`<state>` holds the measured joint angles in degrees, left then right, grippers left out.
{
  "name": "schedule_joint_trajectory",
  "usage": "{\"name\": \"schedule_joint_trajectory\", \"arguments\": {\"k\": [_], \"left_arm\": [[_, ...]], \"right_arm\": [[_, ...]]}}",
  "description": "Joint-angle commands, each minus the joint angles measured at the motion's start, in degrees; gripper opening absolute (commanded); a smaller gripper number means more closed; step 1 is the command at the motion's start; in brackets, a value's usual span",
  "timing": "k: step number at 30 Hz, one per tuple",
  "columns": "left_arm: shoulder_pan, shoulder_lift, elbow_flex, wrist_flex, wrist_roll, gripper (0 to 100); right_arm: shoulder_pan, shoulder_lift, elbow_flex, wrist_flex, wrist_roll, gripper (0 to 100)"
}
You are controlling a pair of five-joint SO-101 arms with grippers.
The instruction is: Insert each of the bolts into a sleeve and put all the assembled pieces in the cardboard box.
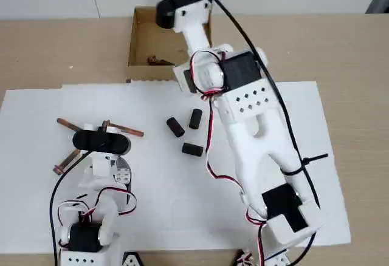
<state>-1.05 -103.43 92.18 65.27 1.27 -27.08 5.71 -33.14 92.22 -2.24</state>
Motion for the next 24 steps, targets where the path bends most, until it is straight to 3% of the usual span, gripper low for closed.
{"name": "schedule_joint_trajectory", "arguments": {"k": [1, 11, 18, 24], "left_arm": [[-0.26, -0.62, -0.22, -0.18, 0.09, 1], [-0.26, -0.62, -0.22, -0.18, 0.09, 1], [-0.26, -0.62, -0.22, -0.18, 0.09, 1], [-0.26, -0.62, -0.22, -0.18, 0.09, 1]], "right_arm": [[1.71, -2.68, -2.11, 3.82, -6.51, 0.3], [2.24, 4.09, 4.22, 3.65, -17.05, 0.4], [2.24, 15.25, 3.96, 1.10, -20.31, 0.6], [1.98, 20.26, 3.96, -4.18, -20.22, 15.8]]}}
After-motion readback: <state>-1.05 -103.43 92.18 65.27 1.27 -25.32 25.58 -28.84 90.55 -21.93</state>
